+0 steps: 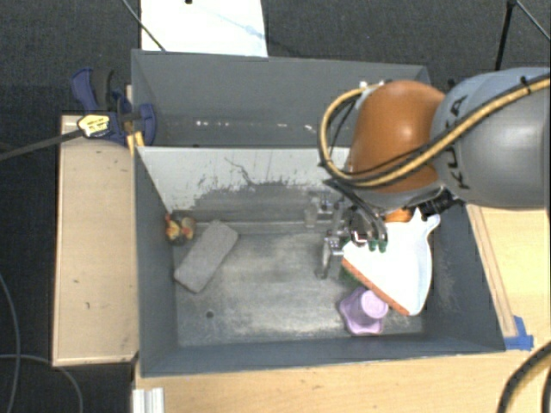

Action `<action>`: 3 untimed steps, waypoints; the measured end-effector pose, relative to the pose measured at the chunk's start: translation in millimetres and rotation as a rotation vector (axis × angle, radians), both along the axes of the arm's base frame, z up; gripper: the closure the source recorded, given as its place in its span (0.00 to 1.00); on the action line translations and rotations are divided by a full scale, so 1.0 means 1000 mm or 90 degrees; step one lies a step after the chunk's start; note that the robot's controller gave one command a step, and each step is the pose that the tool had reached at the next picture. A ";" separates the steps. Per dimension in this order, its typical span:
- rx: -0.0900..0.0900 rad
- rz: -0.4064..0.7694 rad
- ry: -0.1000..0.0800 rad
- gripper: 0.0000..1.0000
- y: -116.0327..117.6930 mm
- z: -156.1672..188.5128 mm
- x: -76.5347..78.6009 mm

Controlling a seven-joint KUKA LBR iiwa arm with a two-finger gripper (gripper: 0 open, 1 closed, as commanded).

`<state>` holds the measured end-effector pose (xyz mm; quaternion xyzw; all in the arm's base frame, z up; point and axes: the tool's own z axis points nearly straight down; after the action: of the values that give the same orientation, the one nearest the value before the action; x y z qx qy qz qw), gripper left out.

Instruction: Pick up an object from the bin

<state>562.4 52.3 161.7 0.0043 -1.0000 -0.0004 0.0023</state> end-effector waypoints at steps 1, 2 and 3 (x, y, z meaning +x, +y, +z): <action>0.000 -0.001 -0.005 0.00 0.000 0.005 0.001; 0.001 -0.048 -0.005 0.00 -0.044 -0.012 -0.002; 0.000 -0.001 -0.005 1.00 -0.072 0.001 -0.014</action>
Offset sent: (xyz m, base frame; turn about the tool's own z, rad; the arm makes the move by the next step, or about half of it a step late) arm -0.0070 -0.1028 -0.0341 0.1617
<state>548.4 -19.6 162.8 0.0035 -1.0000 -0.0002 -0.0016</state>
